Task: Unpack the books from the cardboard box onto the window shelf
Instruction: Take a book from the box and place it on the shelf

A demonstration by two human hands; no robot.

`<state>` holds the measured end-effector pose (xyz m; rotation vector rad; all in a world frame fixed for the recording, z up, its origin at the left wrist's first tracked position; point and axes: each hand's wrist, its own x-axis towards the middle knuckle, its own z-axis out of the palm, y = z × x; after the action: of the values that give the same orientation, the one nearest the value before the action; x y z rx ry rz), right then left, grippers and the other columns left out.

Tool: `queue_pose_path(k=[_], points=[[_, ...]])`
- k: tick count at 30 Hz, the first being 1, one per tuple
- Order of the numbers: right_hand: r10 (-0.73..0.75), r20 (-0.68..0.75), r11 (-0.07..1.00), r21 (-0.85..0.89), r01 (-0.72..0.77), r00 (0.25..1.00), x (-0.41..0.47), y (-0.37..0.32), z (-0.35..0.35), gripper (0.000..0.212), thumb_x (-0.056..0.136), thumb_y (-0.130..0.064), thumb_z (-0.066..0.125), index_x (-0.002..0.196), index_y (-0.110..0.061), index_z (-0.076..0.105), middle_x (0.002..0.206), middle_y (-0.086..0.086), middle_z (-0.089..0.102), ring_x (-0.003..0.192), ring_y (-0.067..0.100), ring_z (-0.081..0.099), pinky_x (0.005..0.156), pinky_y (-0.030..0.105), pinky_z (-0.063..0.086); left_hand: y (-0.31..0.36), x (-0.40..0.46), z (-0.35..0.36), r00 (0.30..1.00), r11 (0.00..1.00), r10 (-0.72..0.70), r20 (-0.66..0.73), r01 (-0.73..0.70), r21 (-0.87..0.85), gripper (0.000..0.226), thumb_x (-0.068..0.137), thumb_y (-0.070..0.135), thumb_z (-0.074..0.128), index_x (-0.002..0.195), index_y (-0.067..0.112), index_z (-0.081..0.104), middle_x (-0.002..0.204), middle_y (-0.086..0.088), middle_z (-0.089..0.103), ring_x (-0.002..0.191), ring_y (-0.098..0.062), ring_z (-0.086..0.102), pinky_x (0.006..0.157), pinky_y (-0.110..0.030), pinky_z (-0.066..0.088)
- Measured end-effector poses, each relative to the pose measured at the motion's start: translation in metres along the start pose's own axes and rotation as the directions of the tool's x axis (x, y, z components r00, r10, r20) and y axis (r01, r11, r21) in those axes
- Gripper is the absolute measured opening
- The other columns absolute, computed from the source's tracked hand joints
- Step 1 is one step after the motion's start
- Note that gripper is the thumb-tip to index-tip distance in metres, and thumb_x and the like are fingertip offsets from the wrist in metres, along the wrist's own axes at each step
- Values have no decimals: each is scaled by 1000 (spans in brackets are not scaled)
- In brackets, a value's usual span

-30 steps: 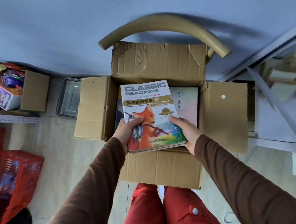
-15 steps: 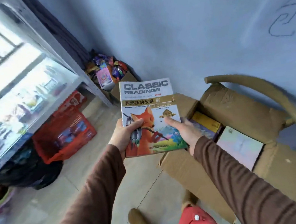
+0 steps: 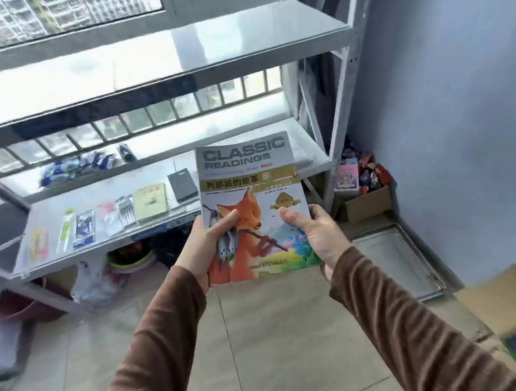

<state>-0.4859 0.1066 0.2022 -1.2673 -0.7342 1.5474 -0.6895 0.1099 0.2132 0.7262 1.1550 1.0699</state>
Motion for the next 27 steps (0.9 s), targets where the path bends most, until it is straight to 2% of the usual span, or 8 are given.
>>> queue_pose_path(k=[3,6,9,12,16,19,24,27], points=[[-14,94,999,-39,18,996,21,-5,67,84,51,-42,91,118,-5,56,113,19,74,97,35,75,85,51,60,32,6,-58,998,998,25,-50,-27,-49,47,86,24,78,129,13,65,107,-20,77,79,-30,78,69,-42,62],[-51,178,996,-63,63,983,49,-13,127,79,55,-41,88,119,-7,58,116,16,73,97,29,75,74,38,62,61,21,-108,989,992,73,-126,-85,-93,54,85,23,79,134,11,60,117,-24,73,90,-36,75,81,-51,61],[-60,260,995,-63,79,964,84,-19,185,75,65,-35,85,127,-7,55,119,15,72,97,25,75,73,33,61,92,44,-152,979,984,135,-150,-151,-96,48,87,23,76,132,10,63,121,-23,72,100,-37,73,92,-54,58],[-71,310,994,-52,91,948,127,-26,243,56,80,-21,79,126,-3,53,116,18,73,88,22,76,66,27,60,129,73,-192,960,970,205,-192,-225,-88,45,88,20,75,130,9,65,119,-21,73,99,-35,74,87,-47,60],[-56,383,997,-30,73,922,181,-42,324,59,76,-25,80,122,-1,52,116,22,71,86,27,75,67,32,61,186,112,-243,925,956,243,-292,-279,-88,50,88,16,73,135,7,59,125,-24,70,113,-44,67,98,-58,54],[-65,456,996,-22,84,888,213,-57,383,70,68,-31,81,124,-1,52,116,22,71,89,30,75,67,35,62,227,133,-280,888,938,306,-342,-343,-50,50,89,14,72,136,10,57,124,-23,71,109,-43,69,93,-56,57],[-89,566,995,14,98,819,261,-72,470,52,78,-26,82,118,-9,53,116,21,71,95,37,73,82,50,61,287,163,-345,843,907,368,-393,-419,-50,60,84,17,77,139,13,52,124,-22,71,102,-38,72,84,-50,61],[-129,609,991,54,121,783,283,-79,522,47,80,-26,80,116,-14,53,112,15,74,96,35,75,76,45,62,322,183,-387,813,883,429,-395,-469,-7,58,83,16,79,135,13,54,121,-21,72,92,-33,75,74,-44,62]])
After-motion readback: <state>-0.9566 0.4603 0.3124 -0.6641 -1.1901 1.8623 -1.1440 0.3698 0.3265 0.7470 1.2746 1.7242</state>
